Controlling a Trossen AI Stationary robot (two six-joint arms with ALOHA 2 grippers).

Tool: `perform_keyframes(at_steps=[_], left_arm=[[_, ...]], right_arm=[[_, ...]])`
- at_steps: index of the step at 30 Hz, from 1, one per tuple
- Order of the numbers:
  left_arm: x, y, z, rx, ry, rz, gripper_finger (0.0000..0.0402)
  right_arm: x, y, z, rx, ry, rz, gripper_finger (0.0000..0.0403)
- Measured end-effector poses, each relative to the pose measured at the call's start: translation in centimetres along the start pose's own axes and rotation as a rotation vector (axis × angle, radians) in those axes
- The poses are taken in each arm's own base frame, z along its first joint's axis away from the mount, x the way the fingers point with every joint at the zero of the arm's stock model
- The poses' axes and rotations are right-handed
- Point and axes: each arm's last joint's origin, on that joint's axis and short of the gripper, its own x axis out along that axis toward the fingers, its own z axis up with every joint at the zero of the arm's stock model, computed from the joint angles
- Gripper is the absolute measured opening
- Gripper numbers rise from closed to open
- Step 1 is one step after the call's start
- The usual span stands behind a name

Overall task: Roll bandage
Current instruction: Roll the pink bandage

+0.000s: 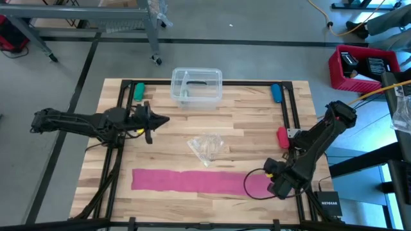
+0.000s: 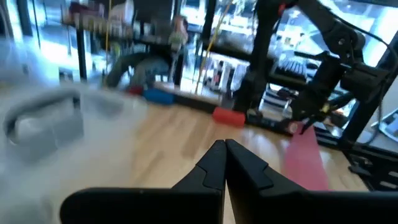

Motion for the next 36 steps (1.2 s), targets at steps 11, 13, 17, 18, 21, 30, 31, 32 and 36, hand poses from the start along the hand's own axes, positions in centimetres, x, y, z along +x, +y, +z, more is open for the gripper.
perform_keyframes(at_steps=[11,13,17,18,21,30,31,32,36], left_arm=[[4.2,-2.4,5.7,0.235,0.083,-0.008,0.0001],[5.5,-3.0,5.9,0.28,0.114,-0.017,0.0001],[7.8,-4.4,7.2,0.316,0.13,-0.038,0.0001],[8.5,-4.8,7.3,0.305,0.134,-0.045,0.0001],[10.3,-5.6,7.3,0.248,0.154,-0.053,0.0001],[14.9,-5.4,4.6,0.228,0.252,-0.006,0.0012],[15.3,-5.3,4.5,0.215,0.262,0.004,0.0021],[15.6,-5.2,4.5,0.201,0.268,0.013,0.0032],[16.5,-5.3,4.4,0.19,0.299,-0.001,0.0085]], right_arm=[[-10.1,-0.6,8.1,-0.38,-0.422,-0.003,0.0115],[-10.5,-1.3,9.7,-0.453,-0.451,-0.04,0.0115],[-10.5,-3.0,12.9,-0.567,-0.482,-0.105,0.0115],[-10.5,-3.3,13.8,-0.581,-0.506,-0.108,0.0115],[-10.3,-4.1,16.4,-0.621,-0.59,-0.096,0.0115],[-9.5,-6.0,21.2,-0.756,-0.76,0.032,0.0115],[-9.5,-6.2,21.4,-0.764,-0.76,0.035,0.0115],[-9.4,-6.3,21.6,-0.773,-0.757,0.039,0.0115],[-9.1,-6.5,22.0,-0.81,-0.756,0.038,0.0115]])
